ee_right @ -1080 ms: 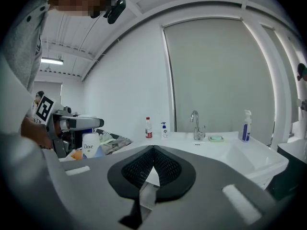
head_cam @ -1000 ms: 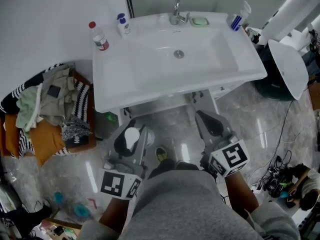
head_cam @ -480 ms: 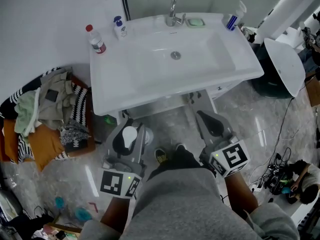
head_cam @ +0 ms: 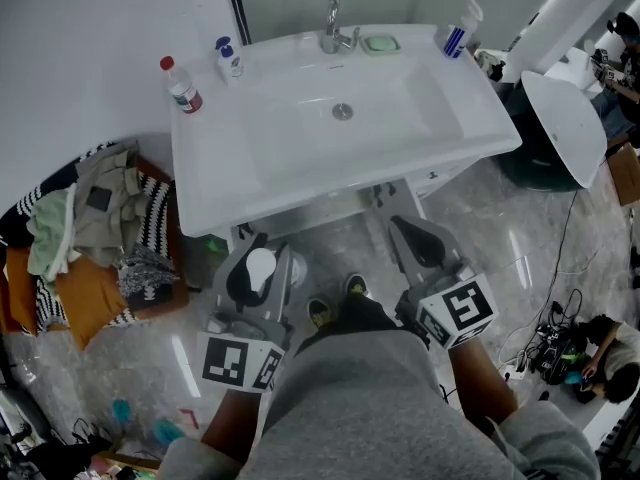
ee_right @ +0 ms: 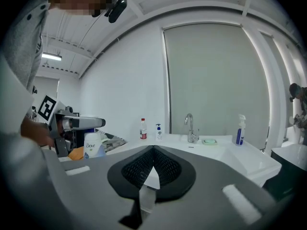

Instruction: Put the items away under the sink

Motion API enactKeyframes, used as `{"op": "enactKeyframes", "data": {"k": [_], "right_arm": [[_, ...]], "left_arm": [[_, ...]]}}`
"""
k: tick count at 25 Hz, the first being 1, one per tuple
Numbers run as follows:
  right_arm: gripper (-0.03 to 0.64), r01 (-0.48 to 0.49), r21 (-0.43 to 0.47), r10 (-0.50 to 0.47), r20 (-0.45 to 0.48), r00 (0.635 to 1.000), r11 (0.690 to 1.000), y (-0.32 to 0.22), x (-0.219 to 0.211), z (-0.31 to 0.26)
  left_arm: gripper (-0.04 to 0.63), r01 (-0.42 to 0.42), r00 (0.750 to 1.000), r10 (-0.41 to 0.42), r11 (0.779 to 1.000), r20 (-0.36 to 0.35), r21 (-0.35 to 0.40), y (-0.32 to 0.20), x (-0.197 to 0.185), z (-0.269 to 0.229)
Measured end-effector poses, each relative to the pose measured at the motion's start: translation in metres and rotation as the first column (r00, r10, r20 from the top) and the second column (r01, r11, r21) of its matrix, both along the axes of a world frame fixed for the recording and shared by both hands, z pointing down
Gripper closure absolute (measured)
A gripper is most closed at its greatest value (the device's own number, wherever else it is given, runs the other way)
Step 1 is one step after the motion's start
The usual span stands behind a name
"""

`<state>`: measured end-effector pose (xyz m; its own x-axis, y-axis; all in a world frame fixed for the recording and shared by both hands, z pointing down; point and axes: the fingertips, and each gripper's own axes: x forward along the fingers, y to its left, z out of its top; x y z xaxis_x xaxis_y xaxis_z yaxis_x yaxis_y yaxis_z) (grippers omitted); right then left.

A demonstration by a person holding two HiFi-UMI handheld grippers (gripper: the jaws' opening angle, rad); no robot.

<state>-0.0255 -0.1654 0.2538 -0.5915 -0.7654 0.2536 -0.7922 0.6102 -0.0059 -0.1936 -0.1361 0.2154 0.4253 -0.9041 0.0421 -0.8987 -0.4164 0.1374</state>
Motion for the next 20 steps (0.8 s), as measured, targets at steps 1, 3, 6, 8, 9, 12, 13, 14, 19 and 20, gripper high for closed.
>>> {"op": "enactKeyframes", "data": {"k": [1,3,6,8,9,12,13,14,19,20], "right_arm": [[0.623,0.000,0.000,0.000,0.001,1.000,1.000,-0.001,0.001,0.001],[0.623,0.001,-0.001,-0.001,0.005,1.000,1.000,-0.005,0.004,0.003],[0.623,0.000,-0.011,0.000,0.010,1.000,1.000,-0.009,0.007,0.008],[0.623,0.002,-0.023,-0.002,0.011,1.000,1.000,-0.013,0.008,0.012],[0.623,0.003,-0.031,-0.003,0.011,1.000,1.000,-0.015,0.010,0.014],[0.623,0.007,-0.048,-0.006,0.010,1.000,0.999,-0.019,0.012,0.019],[0.623,0.008,-0.050,-0.007,0.010,1.000,0.999,-0.019,0.012,0.021],[0.623,0.008,-0.052,-0.008,0.010,1.000,0.999,-0.020,0.012,0.023],[0.623,0.006,-0.068,-0.006,0.010,1.000,0.998,-0.024,0.009,0.034],[0.623,0.007,-0.073,-0.006,0.009,1.000,0.997,-0.025,0.008,0.037]], "left_arm": [[0.474,-0.002,1.000,0.002,1.000,0.001,-0.002,-0.002,0.002,0.001],[0.474,-0.007,1.000,0.007,1.000,0.003,-0.007,-0.005,0.007,0.003],[0.474,-0.012,1.000,0.012,1.000,0.009,-0.027,-0.012,0.013,0.011],[0.474,-0.013,1.000,0.014,0.999,0.010,-0.043,-0.017,0.016,0.016],[0.474,-0.014,1.000,0.015,0.999,0.010,-0.050,-0.020,0.018,0.019],[0.474,-0.021,1.000,0.022,0.998,0.011,-0.062,-0.025,0.025,0.024],[0.474,-0.023,1.000,0.024,0.998,0.011,-0.063,-0.026,0.026,0.026],[0.474,-0.025,1.000,0.025,0.998,0.012,-0.064,-0.028,0.028,0.027],[0.474,-0.034,0.999,0.035,0.996,0.016,-0.086,-0.035,0.032,0.047],[0.474,-0.037,0.999,0.039,0.995,0.017,-0.095,-0.037,0.034,0.052]]}}
